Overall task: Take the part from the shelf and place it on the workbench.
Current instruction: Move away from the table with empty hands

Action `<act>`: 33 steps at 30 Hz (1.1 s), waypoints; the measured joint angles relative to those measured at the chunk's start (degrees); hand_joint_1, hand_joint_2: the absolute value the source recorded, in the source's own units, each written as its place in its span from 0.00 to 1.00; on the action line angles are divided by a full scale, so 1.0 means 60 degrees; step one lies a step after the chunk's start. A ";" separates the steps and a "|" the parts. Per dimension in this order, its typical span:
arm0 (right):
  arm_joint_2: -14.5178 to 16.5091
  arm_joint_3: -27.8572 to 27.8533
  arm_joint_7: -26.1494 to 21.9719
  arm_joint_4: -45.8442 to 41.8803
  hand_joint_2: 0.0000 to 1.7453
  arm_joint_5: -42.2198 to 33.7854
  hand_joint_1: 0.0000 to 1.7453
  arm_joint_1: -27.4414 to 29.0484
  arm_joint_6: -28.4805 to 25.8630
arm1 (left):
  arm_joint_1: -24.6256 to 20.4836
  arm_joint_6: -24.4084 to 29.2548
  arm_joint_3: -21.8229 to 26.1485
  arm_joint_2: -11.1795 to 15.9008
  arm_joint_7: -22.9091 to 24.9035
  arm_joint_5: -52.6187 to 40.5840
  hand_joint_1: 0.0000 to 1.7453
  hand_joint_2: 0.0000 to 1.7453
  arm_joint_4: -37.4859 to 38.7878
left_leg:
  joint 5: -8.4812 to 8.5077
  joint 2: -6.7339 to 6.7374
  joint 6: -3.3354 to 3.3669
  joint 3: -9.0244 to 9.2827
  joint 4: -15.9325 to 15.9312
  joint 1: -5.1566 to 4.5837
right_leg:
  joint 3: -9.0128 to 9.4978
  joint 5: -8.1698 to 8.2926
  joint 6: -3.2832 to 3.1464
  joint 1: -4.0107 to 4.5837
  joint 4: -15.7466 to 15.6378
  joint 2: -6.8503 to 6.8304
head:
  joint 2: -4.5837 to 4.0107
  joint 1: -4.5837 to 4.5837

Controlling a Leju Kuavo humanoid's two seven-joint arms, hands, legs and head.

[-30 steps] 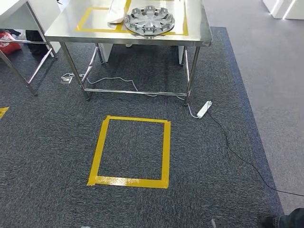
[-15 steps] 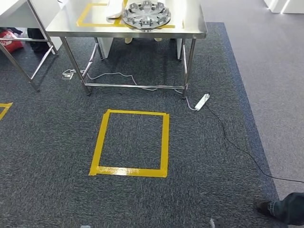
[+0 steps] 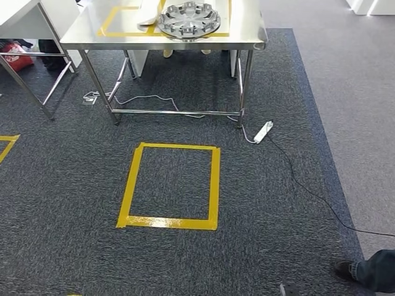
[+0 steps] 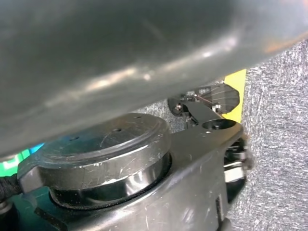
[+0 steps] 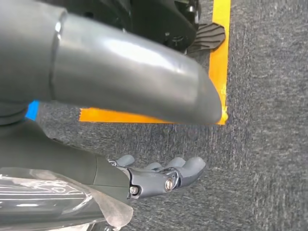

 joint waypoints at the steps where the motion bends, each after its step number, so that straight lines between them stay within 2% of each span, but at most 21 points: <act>1: 0.0000 0.0001 -0.0012 -0.0006 0.00 0.0028 0.00 -0.0015 -0.0033 | -0.0009 -0.0005 0.0000 -0.0013 -0.0001 0.0004 0.00 0.00 0.0001 | 0.0083 -0.0038 -0.0021 0.0064 -0.0173 0.0057 | -0.0098 -0.0200 0.0041 0.0007 0.0223 0.0039 | 0.0000 0.0021; 4: -0.0001 0.0006 -0.0017 -0.0011 0.00 0.0057 0.00 -0.0024 -0.0089 | -0.0022 -0.0015 0.0002 -0.0034 -0.0003 0.0016 0.00 0.00 0.0004 | 0.0179 -0.0192 -0.0147 0.0034 -0.0314 0.0168 | -0.0924 -0.1109 0.0235 -0.0127 0.1836 0.0155 | 0.0001 0.0061; 5: -0.0001 0.0008 -0.0015 -0.0011 0.00 0.0057 0.00 -0.0011 -0.0096 | -0.0018 -0.0017 0.0002 -0.0042 -0.0003 0.0020 0.00 0.00 0.0005 | 0.0181 -0.0267 -0.0205 -0.0005 -0.0295 0.0197 | -0.1141 -0.1220 0.0318 -0.0193 0.2242 0.0162 | 0.0001 0.0059; 6: -0.0003 0.0010 -0.0014 -0.0011 0.00 0.0058 0.00 0.0001 -0.0104 | -0.0012 -0.0017 0.0002 -0.0048 -0.0002 0.0024 0.00 0.00 0.0009 | 0.0181 -0.0351 -0.0277 -0.0049 -0.0257 0.0240 | -0.1211 -0.1143 0.0406 -0.0261 0.2341 0.0163 | 0.0001 0.0058; 7: -0.0006 0.0010 -0.0014 -0.0011 0.00 0.0058 0.00 0.0009 -0.0113 | -0.0010 -0.0017 0.0002 -0.0051 -0.0002 0.0029 0.00 0.00 0.0015 | 0.0172 -0.0442 -0.0366 -0.0108 -0.0184 0.0300 | -0.1094 -0.0883 0.0505 -0.0333 0.2061 0.0176 | 0.0001 0.0059; 9: -0.0013 0.0010 -0.0012 -0.0011 0.00 0.0057 0.00 0.0005 -0.0127 | -0.0013 -0.0017 0.0002 -0.0042 -0.0001 0.0038 0.00 0.00 0.0025 | 0.0110 -0.0634 -0.0590 -0.0278 0.0087 0.0416 | -0.0591 -0.0284 0.0713 -0.0462 0.0987 0.0406 | 0.0001 0.0071; 10: -0.0002 0.0010 -0.0010 -0.0009 0.00 0.0057 0.00 0.0008 -0.0126 | -0.0015 -0.0017 0.0002 -0.0031 -0.0001 0.0041 0.00 0.00 0.0028 | 0.0057 -0.0725 -0.0707 -0.0377 0.0263 0.0450 | -0.0413 -0.0117 0.0722 -0.0494 0.0592 0.0568 | 0.0000 0.0113; 12: 0.0019 0.0010 0.0001 -0.0009 0.00 0.0055 0.00 0.0011 -0.0128 | -0.0012 -0.0017 0.0000 -0.0018 -0.0003 0.0043 0.00 0.00 0.0033 | 0.0013 -0.0869 -0.0889 -0.0493 0.0462 0.0448 | -0.0383 -0.0115 0.0523 -0.0466 0.0507 0.0732 | 0.0000 0.0135; 14: 0.0023 0.0009 0.0014 -0.0012 0.00 0.0056 0.00 0.0004 -0.0157 | 0.0015 -0.0017 -0.0002 -0.0026 -0.0006 0.0046 0.00 0.00 0.0047 | 0.0059 -0.0984 -0.0995 -0.0529 0.0470 0.0481 | -0.0418 -0.0103 0.0235 -0.0438 0.0610 0.0567 | 0.0001 0.0074; 15: 0.0019 0.0008 0.0020 -0.0014 0.00 0.0056 0.00 -0.0003 -0.0175 | 0.0031 -0.0017 -0.0002 -0.0027 -0.0007 0.0049 0.00 0.00 0.0058 | 0.0000 -0.0926 -0.1015 -0.0571 0.0543 0.0492 | -0.0431 -0.0087 0.0145 -0.0420 0.0633 0.0469 | 0.0001 0.0032; 16: 0.0018 0.0007 0.0021 -0.0016 0.00 0.0056 0.00 -0.0006 -0.0186 | 0.0043 -0.0017 -0.0002 -0.0028 -0.0007 0.0053 0.00 0.00 0.0069 | -0.0195 -0.0784 -0.1008 -0.0677 0.0802 0.0482 | -0.0450 -0.0058 0.0071 -0.0401 0.0636 0.0362 | 0.0001 0.0001; 18: 0.0017 0.0006 0.0031 -0.0018 0.00 0.0055 0.00 0.0024 -0.0199 | 0.0027 -0.0017 -0.0002 -0.0030 -0.0007 0.0057 0.00 0.00 0.0079 | -0.0957 -0.0376 -0.0920 -0.1119 0.1964 0.0404 | -0.0488 -0.0021 -0.0009 -0.0331 0.0628 0.0104 | 0.0001 -0.0066; 20: 0.0017 0.0006 0.0042 -0.0018 0.00 0.0055 0.00 0.0067 -0.0207 | 0.0014 -0.0018 -0.0002 -0.0030 -0.0007 0.0057 0.00 0.00 0.0081 | -0.1634 -0.0203 -0.0825 -0.1558 0.3272 0.0328 | -0.0523 -0.0020 -0.0034 -0.0239 0.0631 -0.0178 | 0.0001 -0.0093; 21: 0.0017 0.0006 0.0045 -0.0018 0.00 0.0055 0.00 0.0071 -0.0208 | 0.0023 -0.0019 -0.0002 -0.0030 -0.0007 0.0057 0.00 0.00 0.0082 | -0.1728 -0.0176 -0.0763 -0.1582 0.3542 0.0294 | -0.0519 -0.0024 -0.0044 -0.0197 0.0633 -0.0313 | 0.0001 -0.0091; 23: 0.0017 0.0006 0.0045 -0.0018 0.00 0.0055 0.00 0.0050 -0.0208 | 0.0045 -0.0019 -0.0002 -0.0028 -0.0007 0.0057 0.00 0.00 0.0084 | -0.1403 -0.0084 -0.0579 -0.1108 0.2959 0.0191 | -0.0444 -0.0042 -0.0053 -0.0131 0.0636 -0.0554 | 0.0001 -0.0094; 26: 0.0019 0.0006 0.0045 -0.0018 0.00 0.0054 0.00 0.0021 -0.0212 | 0.0022 -0.0017 -0.0002 -0.0019 -0.0010 0.0057 0.00 0.00 0.0087 | -0.0886 0.0479 -0.0259 -0.0185 0.1302 -0.0059 | -0.0377 -0.0105 0.0007 -0.0051 0.0645 -0.0870 | 0.0000 -0.0091; 27: 0.0020 0.0007 0.0046 -0.0018 0.00 0.0054 0.00 0.0016 -0.0217 | 0.0013 -0.0017 -0.0002 -0.0017 -0.0013 0.0058 0.00 0.00 0.0090 | -0.0898 0.0588 -0.0211 -0.0106 0.1101 -0.0118 | -0.0381 -0.0119 0.0040 -0.0030 0.0641 -0.0972 | 0.0000 -0.0079; 29: 0.0021 0.0009 0.0048 -0.0023 0.00 0.0053 0.00 -0.0014 -0.0225 | 0.0025 -0.0018 -0.0002 -0.0020 -0.0018 0.0062 0.00 0.00 0.0099 | -0.0929 0.0460 -0.0187 -0.0113 0.0995 -0.0144 | -0.0336 -0.0121 0.0111 -0.0012 0.0593 -0.1182 | 0.0001 -0.0067; 30: 0.0021 0.0010 0.0049 -0.0033 0.00 0.0054 0.00 -0.0034 -0.0226 | 0.0049 -0.0019 -0.0002 -0.0020 -0.0018 0.0064 0.00 0.00 0.0104 | -0.0903 0.0352 -0.0164 -0.0103 0.0936 -0.0120 | -0.0321 -0.0149 0.0161 -0.0025 0.0571 -0.1142 | 0.0001 -0.0053; 31: 0.0021 0.0010 0.0047 -0.0044 0.00 0.0054 0.00 -0.0061 -0.0227 | 0.0064 -0.0018 -0.0001 -0.0018 -0.0020 0.0067 0.00 0.00 0.0107 | -0.0870 0.0252 -0.0131 -0.0074 0.0866 -0.0091 | -0.0345 -0.0222 0.0212 -0.0037 0.0620 -0.0915 | 0.0001 -0.0038; 33: 0.0021 0.0010 0.0046 -0.0062 0.00 0.0053 0.00 -0.0100 -0.0227 | 0.0045 -0.0018 0.0001 -0.0023 -0.0022 0.0069 0.00 0.00 0.0118 | -0.0798 0.0057 -0.0058 -0.0043 0.0762 -0.0049 | -0.0696 -0.0612 0.0281 -0.0070 0.1232 -0.0244 | 0.0000 0.0021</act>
